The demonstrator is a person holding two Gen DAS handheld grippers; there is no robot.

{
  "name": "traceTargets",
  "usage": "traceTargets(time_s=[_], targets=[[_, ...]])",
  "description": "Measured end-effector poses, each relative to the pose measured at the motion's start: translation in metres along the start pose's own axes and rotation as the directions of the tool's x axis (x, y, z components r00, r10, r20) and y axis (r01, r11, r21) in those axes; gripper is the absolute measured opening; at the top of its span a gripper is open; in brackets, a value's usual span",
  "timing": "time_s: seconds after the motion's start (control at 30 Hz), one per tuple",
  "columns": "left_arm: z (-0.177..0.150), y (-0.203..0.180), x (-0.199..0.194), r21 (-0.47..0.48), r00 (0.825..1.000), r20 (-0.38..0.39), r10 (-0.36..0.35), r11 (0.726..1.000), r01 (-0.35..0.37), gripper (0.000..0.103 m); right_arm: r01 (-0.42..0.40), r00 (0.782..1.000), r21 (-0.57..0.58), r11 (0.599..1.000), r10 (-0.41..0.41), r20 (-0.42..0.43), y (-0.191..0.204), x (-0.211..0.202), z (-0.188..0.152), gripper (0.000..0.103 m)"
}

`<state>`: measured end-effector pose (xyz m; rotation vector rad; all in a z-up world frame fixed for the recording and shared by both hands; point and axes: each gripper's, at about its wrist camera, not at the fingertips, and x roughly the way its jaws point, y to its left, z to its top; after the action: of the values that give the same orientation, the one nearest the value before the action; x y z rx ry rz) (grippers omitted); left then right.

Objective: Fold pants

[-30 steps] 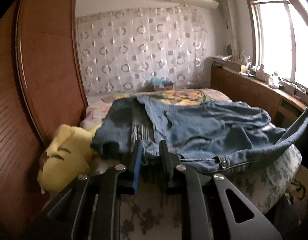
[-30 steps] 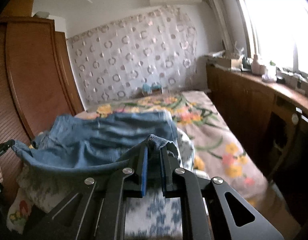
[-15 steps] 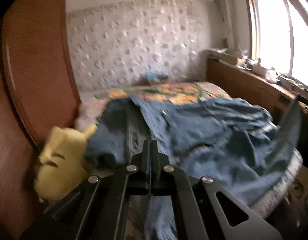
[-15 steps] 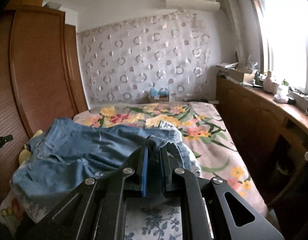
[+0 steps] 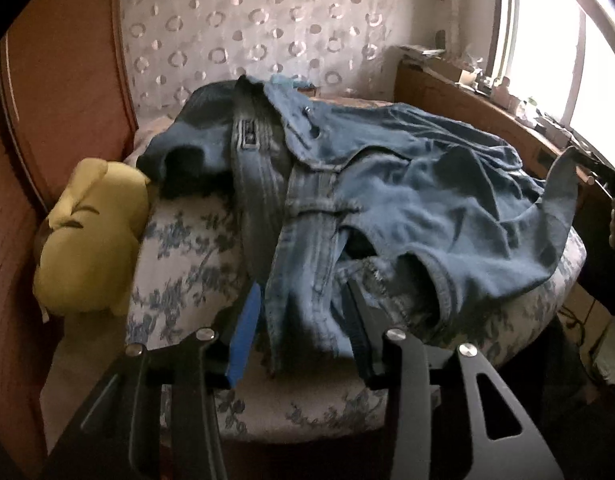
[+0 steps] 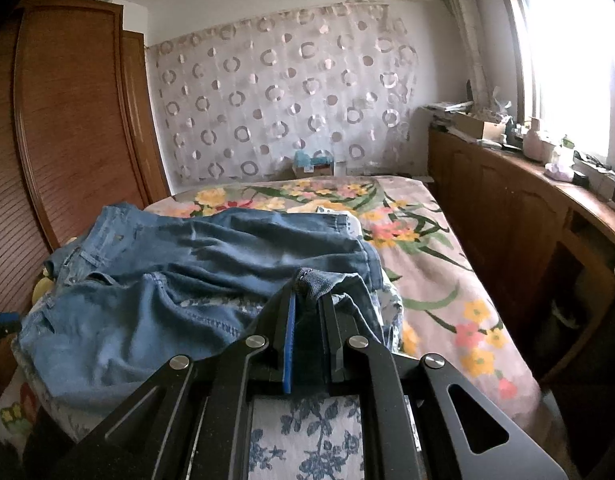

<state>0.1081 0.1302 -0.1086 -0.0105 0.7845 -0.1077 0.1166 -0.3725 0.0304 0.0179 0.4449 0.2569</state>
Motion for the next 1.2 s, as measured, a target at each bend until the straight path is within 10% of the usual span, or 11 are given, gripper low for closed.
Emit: traceTargets(time_s=[0.23,0.33,0.5,1.2], targets=[[-0.008,0.006,0.024,-0.042,0.999,-0.048,-0.007,0.999,0.005,0.043,-0.005,1.0,0.008,1.0,0.005,0.006,0.0,-0.009,-0.002,0.01],[-0.01,0.0,0.025,-0.021,0.999,-0.031,-0.02,1.0,0.02,0.013,-0.01,1.0,0.0,1.0,0.01,0.01,0.0,-0.01,-0.004,0.01],[0.005,-0.012,0.003,0.04,0.998,0.056,0.025,0.999,-0.027,0.008,-0.011,0.999,0.015,1.0,0.01,0.054,-0.006,-0.014,0.002,0.01],[0.213,0.004,0.011,0.113,0.964,0.258,0.064,0.989,-0.096,0.007,0.066,0.988,-0.034,0.997,-0.06,0.144,-0.007,0.059,0.077,0.01]])
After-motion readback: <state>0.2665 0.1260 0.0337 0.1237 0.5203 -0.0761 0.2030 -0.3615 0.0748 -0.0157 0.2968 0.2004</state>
